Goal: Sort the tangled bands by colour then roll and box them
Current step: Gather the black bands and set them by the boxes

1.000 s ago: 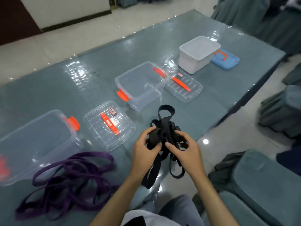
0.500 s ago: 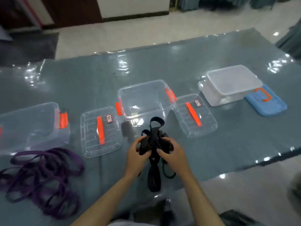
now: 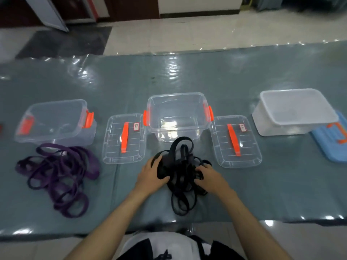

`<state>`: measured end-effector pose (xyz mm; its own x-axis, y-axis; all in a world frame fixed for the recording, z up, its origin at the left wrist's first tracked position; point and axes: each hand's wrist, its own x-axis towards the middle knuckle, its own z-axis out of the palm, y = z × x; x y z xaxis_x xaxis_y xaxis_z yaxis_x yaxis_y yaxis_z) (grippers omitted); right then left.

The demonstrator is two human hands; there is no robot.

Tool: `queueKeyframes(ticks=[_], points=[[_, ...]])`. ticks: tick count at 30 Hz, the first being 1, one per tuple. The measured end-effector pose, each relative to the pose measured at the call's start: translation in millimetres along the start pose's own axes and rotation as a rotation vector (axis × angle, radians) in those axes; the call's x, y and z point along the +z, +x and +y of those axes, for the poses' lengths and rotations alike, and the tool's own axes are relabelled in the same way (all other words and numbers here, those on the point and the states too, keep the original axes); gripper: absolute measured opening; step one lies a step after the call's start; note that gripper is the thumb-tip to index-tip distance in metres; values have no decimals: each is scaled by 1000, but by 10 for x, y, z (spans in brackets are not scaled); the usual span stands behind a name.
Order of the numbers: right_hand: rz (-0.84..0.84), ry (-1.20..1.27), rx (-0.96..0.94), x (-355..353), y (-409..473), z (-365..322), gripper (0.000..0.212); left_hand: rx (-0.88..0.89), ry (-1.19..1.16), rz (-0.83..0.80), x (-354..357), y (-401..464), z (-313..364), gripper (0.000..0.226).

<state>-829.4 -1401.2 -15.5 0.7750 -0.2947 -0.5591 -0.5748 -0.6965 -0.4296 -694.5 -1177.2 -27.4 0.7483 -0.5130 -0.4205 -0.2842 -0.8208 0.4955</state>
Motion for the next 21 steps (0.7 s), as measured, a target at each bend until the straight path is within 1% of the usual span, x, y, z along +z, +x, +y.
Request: queueKeyframes(ticks=[3, 5, 7, 10, 12, 16, 21], points=[[51, -229, -23, -101, -58, -51, 40, -21, 88, -35, -116, -24, -37, 98], [153, -352, -18, -141, -115, -111, 32, -27, 156, -34, -184, -37, -46, 96], [243, -433, -25, -175, -167, -179, 28, -18, 186, -10, -262, -78, -15, 87], [304, -428, -34, -179, -214, -310, 26, 0, 238, 40, -423, -184, -12, 59], [346, -400, -82, -158, -213, -425, 26, -7, 233, 98, -543, -286, -54, 48], [356, -319, -269, -60, -172, -770, 26, -25, 284, 187, -728, -550, -208, 39], [286, -382, -426, 225, -57, -1500, 29, -108, 378, 230, -940, -844, -682, 40]])
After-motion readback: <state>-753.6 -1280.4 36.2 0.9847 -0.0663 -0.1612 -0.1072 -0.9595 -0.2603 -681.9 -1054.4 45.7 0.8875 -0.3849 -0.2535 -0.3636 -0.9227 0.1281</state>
